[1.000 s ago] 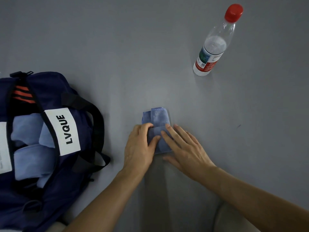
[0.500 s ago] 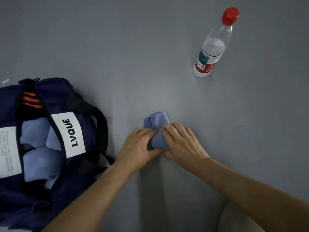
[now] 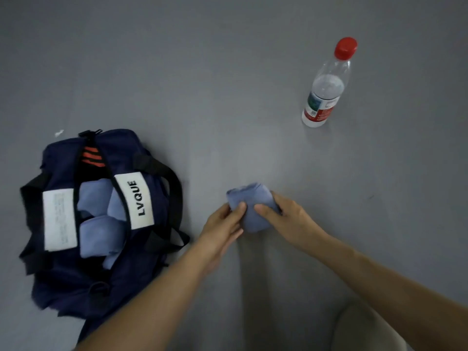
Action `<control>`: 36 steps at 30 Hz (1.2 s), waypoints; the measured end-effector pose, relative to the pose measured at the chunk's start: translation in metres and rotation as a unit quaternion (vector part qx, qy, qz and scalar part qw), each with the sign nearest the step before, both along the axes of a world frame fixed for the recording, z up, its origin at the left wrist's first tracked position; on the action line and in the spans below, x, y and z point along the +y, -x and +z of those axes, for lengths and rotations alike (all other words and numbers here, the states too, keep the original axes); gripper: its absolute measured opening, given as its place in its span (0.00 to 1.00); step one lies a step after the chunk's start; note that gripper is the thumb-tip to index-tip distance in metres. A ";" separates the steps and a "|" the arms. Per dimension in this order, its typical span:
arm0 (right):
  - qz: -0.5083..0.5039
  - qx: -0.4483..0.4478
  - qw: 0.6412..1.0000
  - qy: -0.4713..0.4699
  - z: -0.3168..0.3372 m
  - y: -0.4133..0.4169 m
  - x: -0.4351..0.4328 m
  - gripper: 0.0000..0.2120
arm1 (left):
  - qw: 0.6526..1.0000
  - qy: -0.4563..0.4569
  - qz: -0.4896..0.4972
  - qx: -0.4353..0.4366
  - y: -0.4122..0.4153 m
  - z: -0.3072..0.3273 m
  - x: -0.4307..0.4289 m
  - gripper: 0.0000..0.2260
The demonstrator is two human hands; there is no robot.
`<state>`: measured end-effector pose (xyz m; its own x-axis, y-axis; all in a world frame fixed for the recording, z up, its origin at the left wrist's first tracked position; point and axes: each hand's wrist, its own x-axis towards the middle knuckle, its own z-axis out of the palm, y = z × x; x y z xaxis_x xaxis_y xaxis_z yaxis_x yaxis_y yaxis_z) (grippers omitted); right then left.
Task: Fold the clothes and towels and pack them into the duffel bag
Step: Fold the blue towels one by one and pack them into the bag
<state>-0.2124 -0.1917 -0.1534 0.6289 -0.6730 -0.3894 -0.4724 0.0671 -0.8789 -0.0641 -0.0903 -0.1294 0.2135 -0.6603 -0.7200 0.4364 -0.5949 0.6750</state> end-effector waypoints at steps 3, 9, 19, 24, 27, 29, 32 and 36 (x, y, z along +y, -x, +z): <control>0.035 -0.017 0.999 0.004 0.044 -0.013 -0.010 0.30 | 0.999 0.008 -0.034 -0.020 -0.013 0.056 -0.014 0.25; 0.188 0.026 0.978 0.091 0.152 -0.090 -0.022 0.18 | 0.989 0.035 -0.089 -0.112 -0.092 0.179 -0.015 0.20; 0.215 0.088 0.954 0.190 0.169 -0.238 0.056 0.29 | 0.931 0.026 0.120 -0.344 -0.226 0.176 0.092 0.29; 0.168 0.191 0.958 0.135 0.097 -0.229 0.122 0.47 | 0.947 -0.062 0.126 -0.289 -0.228 0.108 0.151 0.24; 0.182 0.221 0.946 0.153 0.076 -0.223 0.142 0.46 | 0.953 -0.055 0.166 -0.247 -0.227 0.084 0.165 0.26; 0.183 0.217 0.942 0.177 0.072 -0.228 0.144 0.44 | 0.952 -0.049 0.183 -0.239 -0.232 0.080 0.164 0.25; 0.186 0.252 0.935 0.168 0.073 -0.237 0.139 0.44 | 0.958 -0.060 0.147 -0.238 -0.239 0.087 0.158 0.21; 0.203 0.295 0.928 0.103 0.077 -0.230 0.142 0.46 | 0.965 -0.066 0.005 -0.253 -0.239 0.091 0.172 0.18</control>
<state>0.0180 -0.0496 -0.0766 0.5644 -0.5265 -0.6359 -0.8255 -0.3623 -0.4328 0.1744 0.0817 -0.0381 0.5660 -0.5657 -0.5996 0.0772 -0.6878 0.7218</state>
